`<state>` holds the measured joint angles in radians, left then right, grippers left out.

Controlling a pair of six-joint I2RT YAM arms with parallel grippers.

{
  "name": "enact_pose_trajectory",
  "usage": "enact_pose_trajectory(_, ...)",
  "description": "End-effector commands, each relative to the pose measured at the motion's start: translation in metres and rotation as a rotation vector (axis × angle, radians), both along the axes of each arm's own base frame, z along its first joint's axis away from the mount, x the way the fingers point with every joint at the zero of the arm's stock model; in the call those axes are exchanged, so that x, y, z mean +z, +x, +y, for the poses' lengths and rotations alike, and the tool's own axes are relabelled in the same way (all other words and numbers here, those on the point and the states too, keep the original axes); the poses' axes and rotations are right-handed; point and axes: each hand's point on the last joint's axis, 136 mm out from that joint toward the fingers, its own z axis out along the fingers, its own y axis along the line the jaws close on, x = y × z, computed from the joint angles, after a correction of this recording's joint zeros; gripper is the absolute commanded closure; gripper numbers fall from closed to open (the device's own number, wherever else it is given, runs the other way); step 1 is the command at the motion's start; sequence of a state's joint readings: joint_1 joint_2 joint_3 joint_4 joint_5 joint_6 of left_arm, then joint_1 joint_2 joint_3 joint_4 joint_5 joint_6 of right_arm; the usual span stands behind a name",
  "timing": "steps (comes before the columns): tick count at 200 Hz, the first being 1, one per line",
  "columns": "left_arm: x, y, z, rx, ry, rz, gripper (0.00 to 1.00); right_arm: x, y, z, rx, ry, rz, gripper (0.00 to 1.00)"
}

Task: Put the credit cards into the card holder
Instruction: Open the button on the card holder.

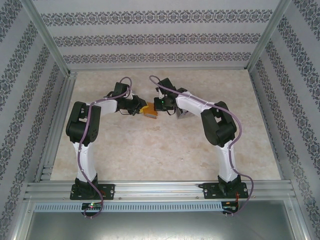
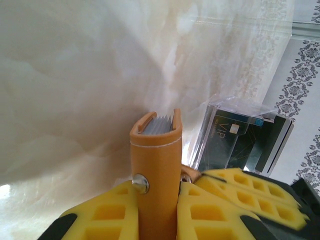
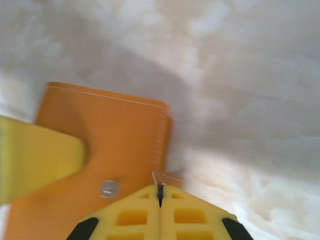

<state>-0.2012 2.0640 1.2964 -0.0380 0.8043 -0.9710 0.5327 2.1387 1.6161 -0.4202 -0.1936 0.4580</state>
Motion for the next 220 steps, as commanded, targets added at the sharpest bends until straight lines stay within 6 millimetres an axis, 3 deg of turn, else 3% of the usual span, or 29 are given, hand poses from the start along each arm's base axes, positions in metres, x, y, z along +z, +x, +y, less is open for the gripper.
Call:
enact_pose_trajectory(1,0.021,0.006,0.001,-0.019,-0.011,-0.064,0.87,0.002,0.0,-0.018,-0.051,-0.027,0.006,1.0)
enact_pose_trajectory(40,0.017,0.005,0.001,-0.013,-0.01,-0.055,0.81,0.009,0.0,-0.011,-0.037,0.004,-0.002,1.0)
enact_pose_trajectory(79,0.013,0.002,0.005,-0.023,0.025,-0.046,0.54,0.031,0.002,-0.005,-0.023,0.043,-0.032,1.0)
enact_pose_trajectory(119,0.009,0.003,0.009,-0.015,0.03,-0.039,0.41,0.061,-0.004,0.005,0.017,0.049,-0.08,1.0)
enact_pose_trajectory(220,0.035,-0.007,0.044,0.013,0.106,-0.098,0.36,0.095,-0.023,0.029,0.065,0.141,-0.11,1.0)
